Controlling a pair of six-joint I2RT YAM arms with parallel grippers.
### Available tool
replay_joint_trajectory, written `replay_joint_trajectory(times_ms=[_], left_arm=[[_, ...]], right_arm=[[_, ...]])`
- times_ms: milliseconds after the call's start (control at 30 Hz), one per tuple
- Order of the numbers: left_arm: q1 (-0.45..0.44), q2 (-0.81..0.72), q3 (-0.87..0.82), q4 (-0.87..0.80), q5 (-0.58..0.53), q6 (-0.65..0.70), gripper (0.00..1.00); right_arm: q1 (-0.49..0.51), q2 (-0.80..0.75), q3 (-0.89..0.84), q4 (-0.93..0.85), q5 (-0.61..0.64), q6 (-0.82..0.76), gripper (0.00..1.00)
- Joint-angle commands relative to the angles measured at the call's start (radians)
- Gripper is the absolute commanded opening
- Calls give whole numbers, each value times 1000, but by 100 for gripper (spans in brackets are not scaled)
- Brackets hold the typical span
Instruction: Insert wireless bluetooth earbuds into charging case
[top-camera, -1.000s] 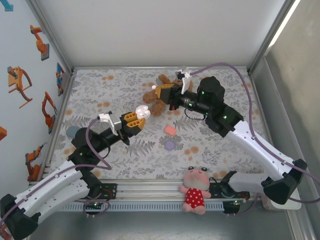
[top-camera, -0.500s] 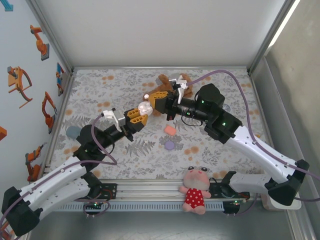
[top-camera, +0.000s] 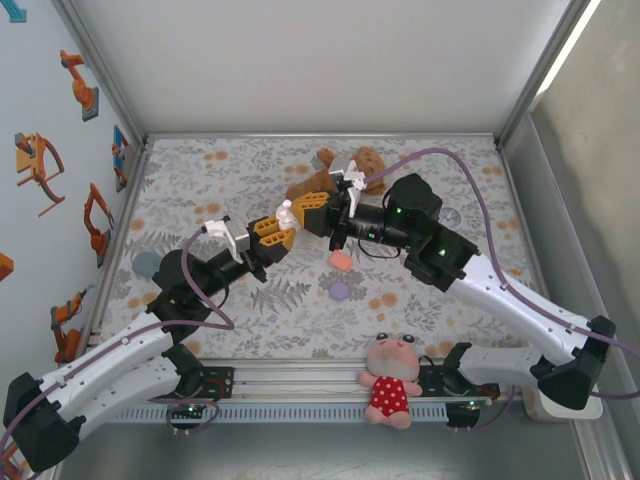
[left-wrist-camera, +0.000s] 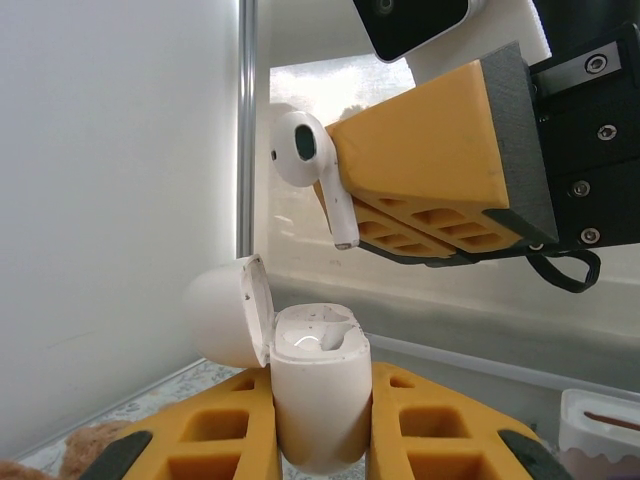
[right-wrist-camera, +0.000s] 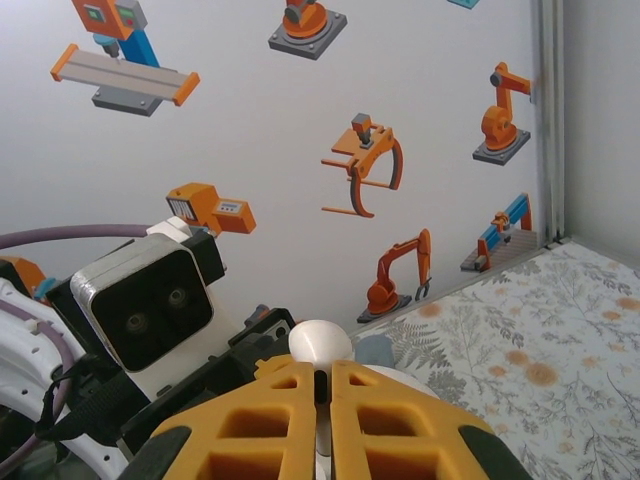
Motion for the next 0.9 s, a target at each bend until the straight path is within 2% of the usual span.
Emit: replay_joint_trajectory(times_ms=[0, 867], left_arm=[[-1, -12, 27, 41, 0, -14, 8], [1, -21, 24, 30, -8, -15, 8]], right_arm=[[12, 5, 0, 0, 2, -36, 9], [26, 21, -9, -45, 31, -65, 9]])
